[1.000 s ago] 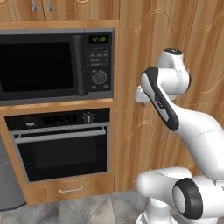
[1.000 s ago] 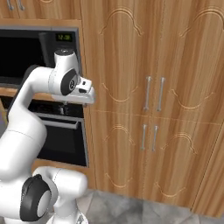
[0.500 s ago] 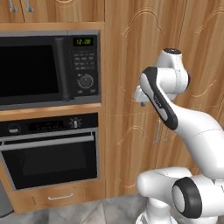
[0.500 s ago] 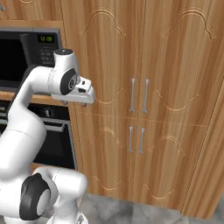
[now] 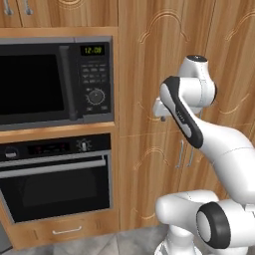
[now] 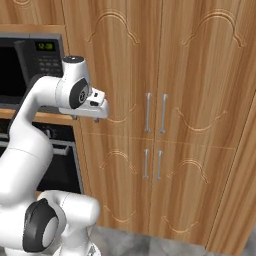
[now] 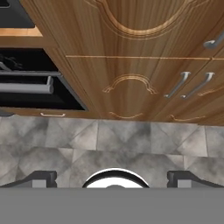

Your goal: Take the baked cake out of the oven and place it on the plate for cooling. Then close the oven door.

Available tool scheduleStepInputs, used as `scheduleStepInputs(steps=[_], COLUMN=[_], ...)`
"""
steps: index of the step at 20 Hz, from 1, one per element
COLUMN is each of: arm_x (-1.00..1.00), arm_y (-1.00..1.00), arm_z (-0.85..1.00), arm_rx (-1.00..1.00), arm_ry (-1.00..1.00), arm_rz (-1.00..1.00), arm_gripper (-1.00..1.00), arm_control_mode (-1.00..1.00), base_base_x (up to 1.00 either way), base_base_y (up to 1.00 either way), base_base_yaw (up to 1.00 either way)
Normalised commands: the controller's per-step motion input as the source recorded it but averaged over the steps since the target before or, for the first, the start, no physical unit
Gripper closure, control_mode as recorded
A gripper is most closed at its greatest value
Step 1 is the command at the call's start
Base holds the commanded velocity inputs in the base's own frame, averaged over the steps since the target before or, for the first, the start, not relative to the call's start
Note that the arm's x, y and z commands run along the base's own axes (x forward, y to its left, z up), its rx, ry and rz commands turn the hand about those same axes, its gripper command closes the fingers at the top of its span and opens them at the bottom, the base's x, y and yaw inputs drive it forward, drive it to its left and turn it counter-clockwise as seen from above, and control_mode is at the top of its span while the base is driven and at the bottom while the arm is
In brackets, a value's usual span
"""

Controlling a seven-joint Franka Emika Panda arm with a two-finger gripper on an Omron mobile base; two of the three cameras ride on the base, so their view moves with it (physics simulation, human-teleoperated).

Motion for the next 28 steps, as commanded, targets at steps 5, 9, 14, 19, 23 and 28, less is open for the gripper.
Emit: scheduleStepInputs(steps=[5,9,14,19,23,28], arm_x=[0.0,0.0,0.0,0.0,0.0,0.0], arm_y=[0.0,0.0,0.0,0.0,0.0,0.0], arm_z=[0.0,0.0,0.0,0.0,0.0,0.0], arm_rx=[0.0,0.0,0.0,0.0,0.0,0.0], arm_ry=[0.0,0.0,0.0,0.0,0.0,0.0], arm_rz=[0.0,0.0,0.0,0.0,0.0,0.0], arm_gripper=[-1.0,-1.0,-1.0,-1.0,-1.0,-1.0], arm_control_mode=[1.0,1.0,1.0,1.0,1.0,1.0], base_base_x=[0.09,0.11,0.17,0.23,0.31,0.17], base_base_y=[-0.4,-0.11,0.21,0.27,0.36,0.2], base_base_yaw=[0.0,0.01,-0.01,-0.03,-0.04,0.01])
